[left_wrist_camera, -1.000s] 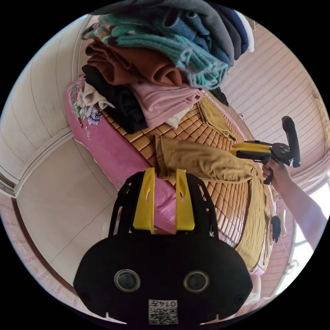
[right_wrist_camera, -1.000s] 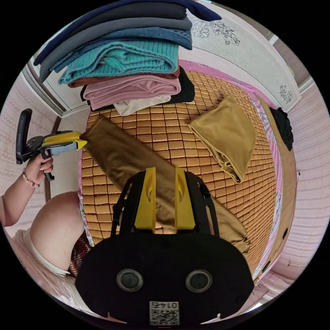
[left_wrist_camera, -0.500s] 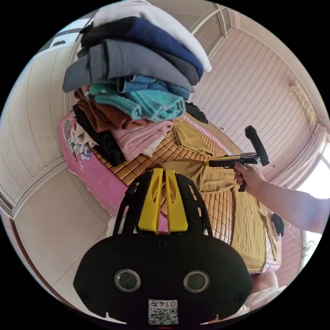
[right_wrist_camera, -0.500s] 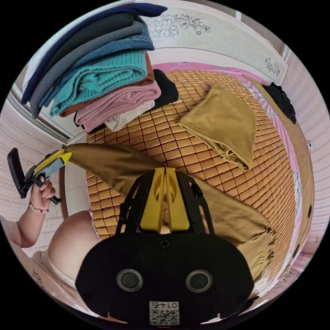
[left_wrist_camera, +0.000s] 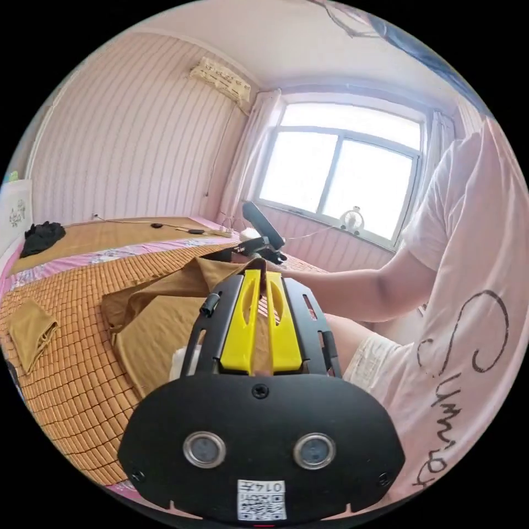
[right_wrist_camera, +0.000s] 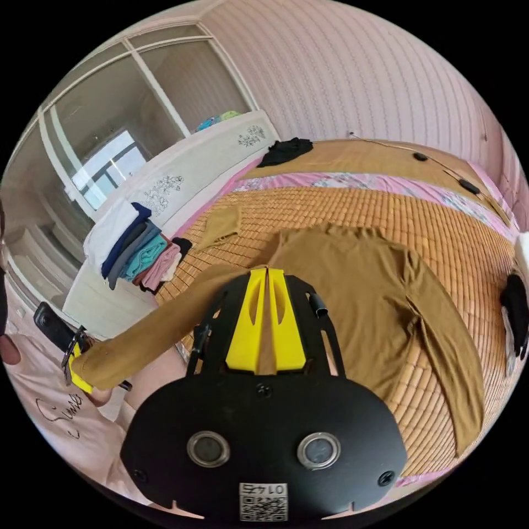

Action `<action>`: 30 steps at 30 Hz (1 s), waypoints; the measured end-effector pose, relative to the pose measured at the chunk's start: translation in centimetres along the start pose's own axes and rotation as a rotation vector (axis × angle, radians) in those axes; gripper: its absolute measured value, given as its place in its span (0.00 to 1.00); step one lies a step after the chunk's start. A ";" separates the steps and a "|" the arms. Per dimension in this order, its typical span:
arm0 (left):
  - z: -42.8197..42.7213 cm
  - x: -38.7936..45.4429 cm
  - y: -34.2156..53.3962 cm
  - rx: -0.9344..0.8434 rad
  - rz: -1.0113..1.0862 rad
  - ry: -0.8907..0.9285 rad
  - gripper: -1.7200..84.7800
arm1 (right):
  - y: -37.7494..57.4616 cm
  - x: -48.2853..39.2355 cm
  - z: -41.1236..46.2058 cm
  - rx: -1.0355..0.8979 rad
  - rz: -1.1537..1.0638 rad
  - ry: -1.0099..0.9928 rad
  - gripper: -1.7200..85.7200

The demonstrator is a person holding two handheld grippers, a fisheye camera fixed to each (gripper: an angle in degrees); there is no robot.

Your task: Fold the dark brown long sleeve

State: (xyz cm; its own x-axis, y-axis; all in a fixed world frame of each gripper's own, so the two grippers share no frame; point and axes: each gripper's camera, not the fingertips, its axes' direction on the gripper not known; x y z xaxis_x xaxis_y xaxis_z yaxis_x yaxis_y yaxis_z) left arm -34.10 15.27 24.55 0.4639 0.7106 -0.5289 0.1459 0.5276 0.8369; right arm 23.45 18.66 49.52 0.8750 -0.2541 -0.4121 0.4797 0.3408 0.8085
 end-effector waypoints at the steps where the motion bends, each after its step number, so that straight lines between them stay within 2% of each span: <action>1: 4.3 1.1 1.0 -0.076 0.013 0.042 0.04 | 1.6 1.4 -0.2 -0.034 0.030 0.048 0.02; 3: 10.7 2.7 3.0 -0.244 0.019 0.074 0.07 | 7.9 6.2 -0.8 -0.177 0.135 0.186 0.03; 6: 18.5 5.3 6.0 -0.508 0.035 0.185 0.09 | 13.6 9.2 -2.3 -0.254 0.219 0.159 0.03; 7: 19.9 6.5 6.6 -0.547 0.061 0.205 0.10 | 14.4 9.6 -2.8 -0.252 0.230 0.149 0.04; 11: 22.4 8.4 6.9 -0.597 0.106 0.184 0.10 | 17.5 10.1 -4.5 -0.251 0.236 0.095 0.05; 17: 24.8 6.6 6.9 -0.612 0.039 0.016 0.09 | 17.9 6.0 -0.9 -0.295 -0.018 -0.054 0.10; 19: 26.1 4.4 7.0 -0.631 -0.008 -0.060 0.08 | 18.0 5.9 1.1 -0.353 -0.051 -0.025 0.09; 21: 27.4 2.7 6.8 -0.651 -0.042 -0.105 0.08 | 18.6 6.6 3.0 -0.422 -0.075 0.103 0.06; 24: 30.1 1.5 6.1 -0.643 -0.056 -0.123 0.08 | 19.2 8.2 2.5 -0.434 -0.066 0.198 0.03; 30: 37.6 3.7 6.0 -0.716 0.051 -0.086 0.11 | 20.6 12.6 -2.7 -0.346 0.093 0.103 0.01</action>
State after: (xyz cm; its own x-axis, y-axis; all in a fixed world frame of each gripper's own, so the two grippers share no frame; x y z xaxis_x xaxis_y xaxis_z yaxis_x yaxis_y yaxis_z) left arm 1.34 3.62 32.94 0.5259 0.7190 -0.4544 -0.4724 0.6912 0.5469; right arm 44.52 24.92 59.80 0.9094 -0.1208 -0.3979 0.3757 0.6486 0.6619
